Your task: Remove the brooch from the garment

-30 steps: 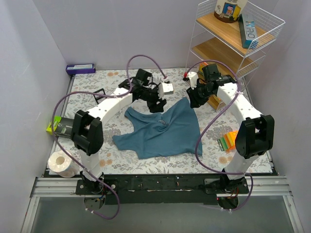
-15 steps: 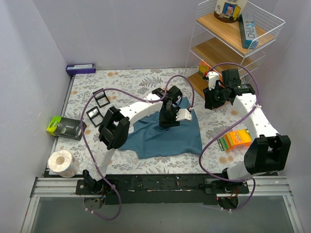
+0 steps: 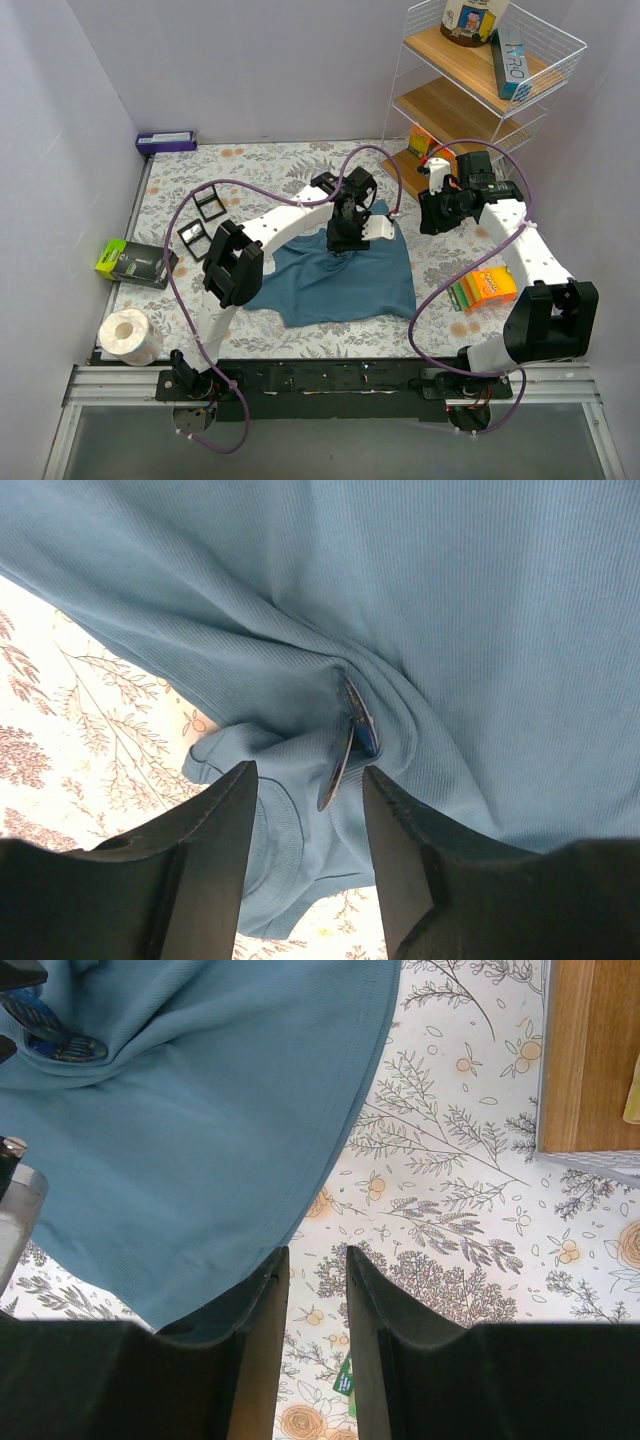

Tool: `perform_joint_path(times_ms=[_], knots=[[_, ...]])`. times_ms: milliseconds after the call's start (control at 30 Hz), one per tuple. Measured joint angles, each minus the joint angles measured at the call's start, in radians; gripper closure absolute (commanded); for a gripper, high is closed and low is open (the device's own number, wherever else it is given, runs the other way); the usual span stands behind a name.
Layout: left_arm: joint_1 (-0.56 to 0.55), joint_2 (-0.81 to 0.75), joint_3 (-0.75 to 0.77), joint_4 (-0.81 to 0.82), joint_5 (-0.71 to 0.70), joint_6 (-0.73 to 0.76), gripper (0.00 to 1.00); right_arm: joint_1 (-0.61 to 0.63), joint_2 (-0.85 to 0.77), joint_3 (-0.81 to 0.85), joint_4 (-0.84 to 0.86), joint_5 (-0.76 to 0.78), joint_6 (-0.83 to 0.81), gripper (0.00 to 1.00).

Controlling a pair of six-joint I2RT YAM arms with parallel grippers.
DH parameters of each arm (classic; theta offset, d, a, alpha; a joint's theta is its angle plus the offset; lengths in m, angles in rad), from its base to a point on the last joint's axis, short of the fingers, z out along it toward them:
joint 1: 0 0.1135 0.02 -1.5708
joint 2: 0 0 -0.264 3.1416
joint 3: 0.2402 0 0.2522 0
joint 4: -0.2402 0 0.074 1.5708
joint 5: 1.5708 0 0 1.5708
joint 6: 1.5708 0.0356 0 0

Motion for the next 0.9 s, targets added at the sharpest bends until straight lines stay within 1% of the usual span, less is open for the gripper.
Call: perform_joint_path(times_ms=[167, 433, 700, 867, 900], knots=[[0.000, 0.000, -0.031, 0.007, -0.002, 0.008, 0.61, -0.004, 0.000, 0.000, 0.001, -0.001, 0.001, 0.65], [0.000, 0.000, -0.039, 0.035, -0.009, 0.013, 0.73, -0.004, 0.000, 0.000, 0.001, -0.009, 0.002, 0.66], [0.000, 0.001, -0.066, 0.045, -0.009, 0.008, 0.76, -0.004, 0.000, 0.000, 0.001, -0.019, 0.003, 0.66], [0.000, 0.011, -0.069, 0.046, -0.009, 0.009, 0.85, -0.004, 0.000, 0.000, 0.002, -0.021, 0.004, 0.67], [0.000, 0.013, -0.071, 0.046, -0.010, 0.009, 0.90, -0.004, 0.000, 0.000, 0.002, -0.021, 0.004, 0.67]])
